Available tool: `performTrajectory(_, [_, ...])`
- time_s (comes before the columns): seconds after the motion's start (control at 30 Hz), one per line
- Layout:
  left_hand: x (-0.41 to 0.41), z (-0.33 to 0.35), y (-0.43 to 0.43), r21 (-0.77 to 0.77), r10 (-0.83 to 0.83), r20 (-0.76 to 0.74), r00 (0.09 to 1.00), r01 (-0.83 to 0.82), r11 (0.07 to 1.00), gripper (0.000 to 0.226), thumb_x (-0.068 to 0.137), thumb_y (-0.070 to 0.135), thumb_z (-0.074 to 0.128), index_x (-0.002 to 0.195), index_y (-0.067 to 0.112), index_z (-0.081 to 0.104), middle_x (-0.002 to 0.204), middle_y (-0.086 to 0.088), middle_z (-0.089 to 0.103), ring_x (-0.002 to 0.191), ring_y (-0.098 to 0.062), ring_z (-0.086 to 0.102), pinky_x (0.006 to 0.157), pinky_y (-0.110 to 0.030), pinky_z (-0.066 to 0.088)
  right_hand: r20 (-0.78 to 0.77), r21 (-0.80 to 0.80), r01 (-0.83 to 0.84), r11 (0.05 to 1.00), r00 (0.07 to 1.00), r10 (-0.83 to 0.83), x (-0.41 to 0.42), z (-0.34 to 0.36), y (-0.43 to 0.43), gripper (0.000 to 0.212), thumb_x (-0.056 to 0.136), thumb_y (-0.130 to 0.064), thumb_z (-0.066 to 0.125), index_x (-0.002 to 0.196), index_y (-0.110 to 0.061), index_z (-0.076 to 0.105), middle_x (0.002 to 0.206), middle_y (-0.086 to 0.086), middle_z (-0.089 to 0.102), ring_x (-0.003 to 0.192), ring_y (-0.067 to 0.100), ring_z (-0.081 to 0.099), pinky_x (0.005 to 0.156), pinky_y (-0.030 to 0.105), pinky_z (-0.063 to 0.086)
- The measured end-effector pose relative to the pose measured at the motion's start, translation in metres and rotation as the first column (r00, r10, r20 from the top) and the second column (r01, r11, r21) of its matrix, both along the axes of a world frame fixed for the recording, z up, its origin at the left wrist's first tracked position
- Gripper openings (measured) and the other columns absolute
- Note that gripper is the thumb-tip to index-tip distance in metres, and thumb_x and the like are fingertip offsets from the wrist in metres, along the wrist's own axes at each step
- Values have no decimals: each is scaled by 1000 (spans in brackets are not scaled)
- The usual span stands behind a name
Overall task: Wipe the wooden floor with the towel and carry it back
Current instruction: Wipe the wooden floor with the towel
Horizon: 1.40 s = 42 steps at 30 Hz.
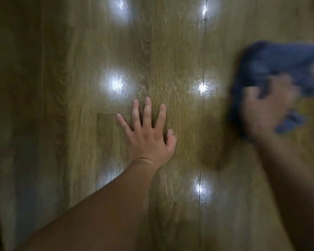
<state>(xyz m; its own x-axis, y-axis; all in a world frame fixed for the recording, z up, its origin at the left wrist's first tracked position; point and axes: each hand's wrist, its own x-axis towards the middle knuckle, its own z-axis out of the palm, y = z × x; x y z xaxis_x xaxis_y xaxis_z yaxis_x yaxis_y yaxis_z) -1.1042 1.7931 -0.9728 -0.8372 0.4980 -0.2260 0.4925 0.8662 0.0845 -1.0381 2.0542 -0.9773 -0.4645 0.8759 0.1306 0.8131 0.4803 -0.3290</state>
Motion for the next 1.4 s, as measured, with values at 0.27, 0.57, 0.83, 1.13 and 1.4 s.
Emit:
performTrajectory(0.27, [1,-8,-4,136,86,-58,995,-77,988,74,76,46,47,133,0,48,148,-27,42,143,-40,30,114,-73,10,-105,-84,-773,629,635,765,-93,10,-109,49,72,-42,59,116,-23,71,139,2,60,135,36,47,106,51,37])
performTrajectory(0.57, [3,-10,-5,216,120,-75,990,-101,971,69,77,47,45,133,7,48,153,-23,35,147,-38,24,116,-67,2,-41,-131,84,988,995,-90,191,14,137,55,77,-39,49,121,-8,62,141,13,54,126,37,51,112,41,37])
performTrajectory(0.83, [6,17,60,134,270,-16,963,-265,955,70,73,49,38,124,2,40,132,-33,43,127,-51,37,114,-68,20,-31,-7,133,991,991,-133,233,5,149,53,77,-38,49,123,-17,63,148,8,50,132,37,47,110,48,36])
performTrajectory(1.13, [85,-1,302,125,-490,-21,871,489,863,57,87,47,38,138,22,45,155,-6,36,148,-28,21,120,-62,5,-8,-48,121,991,993,-122,235,5,151,57,77,-42,44,126,-23,67,150,9,49,138,42,41,110,58,36])
performTrajectory(1.4, [83,2,300,106,-507,8,862,504,857,61,87,49,39,139,17,49,154,-11,38,147,-33,24,119,-65,9,79,-74,-97,993,992,103,236,13,172,57,77,-42,48,129,-26,65,153,15,43,141,49,32,111,65,28])
